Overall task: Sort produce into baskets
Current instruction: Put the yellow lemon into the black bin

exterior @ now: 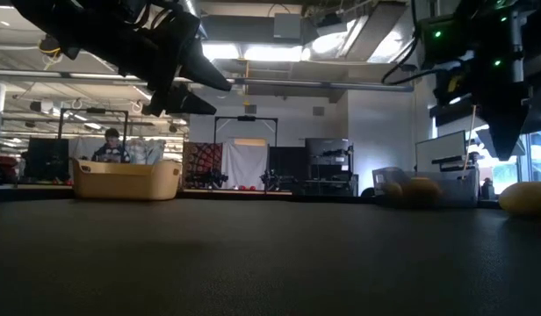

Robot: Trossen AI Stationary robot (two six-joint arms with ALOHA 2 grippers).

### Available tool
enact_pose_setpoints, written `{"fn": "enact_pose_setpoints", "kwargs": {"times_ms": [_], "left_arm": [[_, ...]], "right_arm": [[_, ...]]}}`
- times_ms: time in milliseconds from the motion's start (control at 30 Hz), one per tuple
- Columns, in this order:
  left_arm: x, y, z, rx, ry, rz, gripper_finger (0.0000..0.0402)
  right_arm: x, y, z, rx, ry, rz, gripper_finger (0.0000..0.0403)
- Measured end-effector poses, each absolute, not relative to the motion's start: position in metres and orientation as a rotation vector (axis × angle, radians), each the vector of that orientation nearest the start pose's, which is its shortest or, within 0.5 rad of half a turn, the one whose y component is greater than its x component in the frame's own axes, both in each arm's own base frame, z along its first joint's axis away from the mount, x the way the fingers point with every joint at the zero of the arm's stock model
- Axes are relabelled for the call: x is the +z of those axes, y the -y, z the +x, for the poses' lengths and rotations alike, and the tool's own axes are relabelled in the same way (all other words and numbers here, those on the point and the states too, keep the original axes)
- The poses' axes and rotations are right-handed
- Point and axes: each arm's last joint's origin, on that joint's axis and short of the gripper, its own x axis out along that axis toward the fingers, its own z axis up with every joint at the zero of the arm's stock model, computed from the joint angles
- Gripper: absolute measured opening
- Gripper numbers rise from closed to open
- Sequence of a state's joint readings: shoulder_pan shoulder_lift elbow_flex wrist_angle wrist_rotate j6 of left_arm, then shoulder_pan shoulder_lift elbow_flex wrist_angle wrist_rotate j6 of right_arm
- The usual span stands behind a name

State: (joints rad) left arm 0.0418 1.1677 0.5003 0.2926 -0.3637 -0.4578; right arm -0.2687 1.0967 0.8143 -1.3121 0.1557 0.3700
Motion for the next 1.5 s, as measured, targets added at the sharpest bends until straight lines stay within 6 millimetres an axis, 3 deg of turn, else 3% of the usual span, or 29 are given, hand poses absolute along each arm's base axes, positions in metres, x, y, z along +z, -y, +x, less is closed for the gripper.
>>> {"fn": "enact_pose_setpoints", "kwargs": {"times_ms": [300, 500, 667, 933, 1167, 1300, 1500], "left_arm": [[0.206, -0.019, 0.233, 0.48, -0.289, -0.393, 0.0328], [0.206, -0.019, 0.233, 0.481, -0.288, -0.399, 0.0328], [0.205, -0.019, 0.233, 0.482, -0.289, -0.399, 0.0328], [0.205, -0.022, 0.233, 0.49, -0.289, -0.397, 0.0328], [0.205, -0.022, 0.233, 0.489, -0.291, -0.389, 0.0328], [0.205, -0.023, 0.233, 0.494, -0.29, -0.381, 0.0328], [0.205, -0.025, 0.233, 0.5, -0.29, -0.382, 0.0328]], "right_arm": [[0.211, 0.049, 0.159, -0.582, -1.697, 0.31, 0.0253], [0.207, 0.049, 0.159, -0.577, -1.767, 0.303, 0.0253], [0.205, 0.048, 0.159, -0.553, -1.759, 0.332, 0.0253], [0.181, 0.046, 0.15, -0.56, -1.776, 0.416, 0.0253], [0.169, 0.047, 0.155, -0.567, -1.709, 0.458, 0.0251], [0.164, 0.047, 0.159, -0.575, -1.708, 0.491, 0.0226], [0.159, 0.048, 0.161, -0.556, -1.756, 0.47, 0.0144]]}}
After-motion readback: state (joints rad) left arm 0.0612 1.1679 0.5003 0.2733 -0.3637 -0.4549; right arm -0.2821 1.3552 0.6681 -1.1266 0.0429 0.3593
